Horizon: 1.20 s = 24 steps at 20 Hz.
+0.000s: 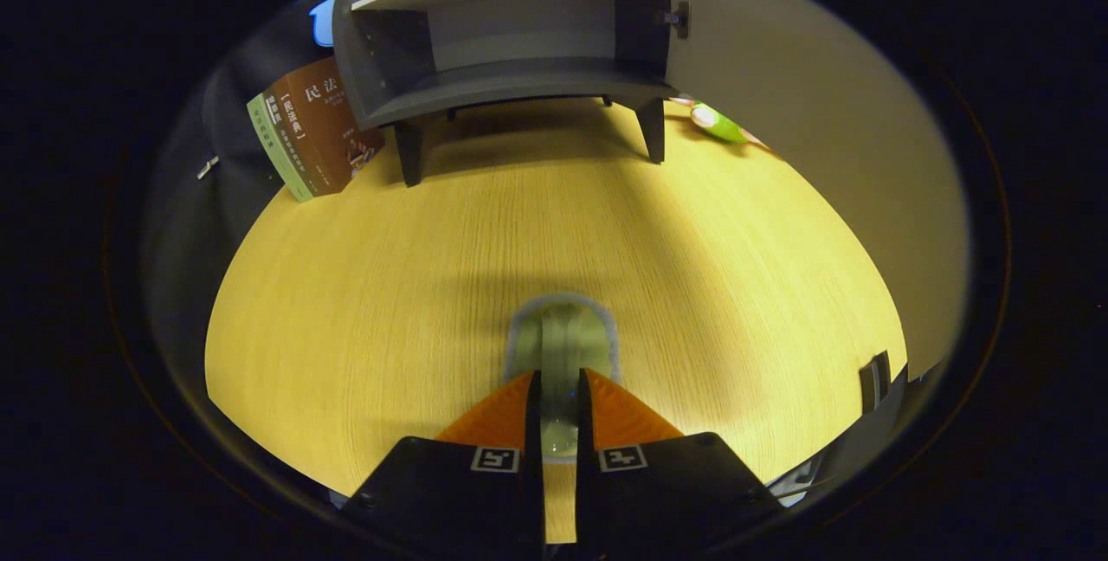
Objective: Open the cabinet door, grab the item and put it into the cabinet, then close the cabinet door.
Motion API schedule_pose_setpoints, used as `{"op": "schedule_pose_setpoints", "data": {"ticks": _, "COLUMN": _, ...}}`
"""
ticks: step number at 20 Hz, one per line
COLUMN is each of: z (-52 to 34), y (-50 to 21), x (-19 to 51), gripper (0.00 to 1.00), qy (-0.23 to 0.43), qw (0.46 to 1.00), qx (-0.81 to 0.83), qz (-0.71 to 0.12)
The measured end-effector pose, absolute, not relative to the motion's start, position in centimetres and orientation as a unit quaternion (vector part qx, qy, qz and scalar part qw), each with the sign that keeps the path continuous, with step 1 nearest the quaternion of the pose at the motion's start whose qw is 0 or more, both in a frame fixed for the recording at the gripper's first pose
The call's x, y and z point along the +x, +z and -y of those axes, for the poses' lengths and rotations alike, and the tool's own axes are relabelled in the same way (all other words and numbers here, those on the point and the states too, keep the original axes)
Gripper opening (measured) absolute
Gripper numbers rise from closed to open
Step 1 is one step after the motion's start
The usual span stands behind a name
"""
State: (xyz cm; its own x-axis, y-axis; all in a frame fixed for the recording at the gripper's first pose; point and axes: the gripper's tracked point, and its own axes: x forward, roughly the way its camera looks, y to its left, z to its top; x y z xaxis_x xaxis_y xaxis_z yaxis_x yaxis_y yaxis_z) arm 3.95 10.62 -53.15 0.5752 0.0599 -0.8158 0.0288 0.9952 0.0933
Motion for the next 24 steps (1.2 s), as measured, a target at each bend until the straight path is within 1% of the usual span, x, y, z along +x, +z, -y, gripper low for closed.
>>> {"op": "schedule_pose_setpoints", "data": {"ticks": 2, "z": -10.2, "y": -52.9, "x": 4.0, "gripper": 0.18, "qy": 0.012, "qw": 0.888, "qx": 0.037, "qz": -0.458}}
{"op": "schedule_pose_setpoints", "data": {"ticks": 5, "z": -10.5, "y": -50.0, "x": 4.7, "gripper": 0.18, "qy": 0.018, "qw": 0.897, "qx": 0.047, "qz": -0.439}}
{"op": "schedule_pose_setpoints", "data": {"ticks": 10, "z": -10.2, "y": -40.8, "x": 7.4, "gripper": 0.18, "qy": 0.028, "qw": 0.920, "qx": 0.060, "qz": -0.387}}
{"op": "schedule_pose_setpoints", "data": {"ticks": 14, "z": -10.3, "y": -32.0, "x": 10.0, "gripper": 0.18, "qy": 0.044, "qw": 0.936, "qx": 0.071, "qz": -0.343}}
{"op": "schedule_pose_setpoints", "data": {"ticks": 18, "z": -10.7, "y": -23.8, "x": 14.4, "gripper": 0.18, "qy": 0.051, "qw": 0.948, "qx": 0.090, "qz": -0.301}}
{"op": "schedule_pose_setpoints", "data": {"ticks": 24, "z": -11.6, "y": -13.3, "x": 24.5, "gripper": 0.18, "qy": 0.049, "qw": 0.972, "qx": 0.073, "qz": -0.219}}
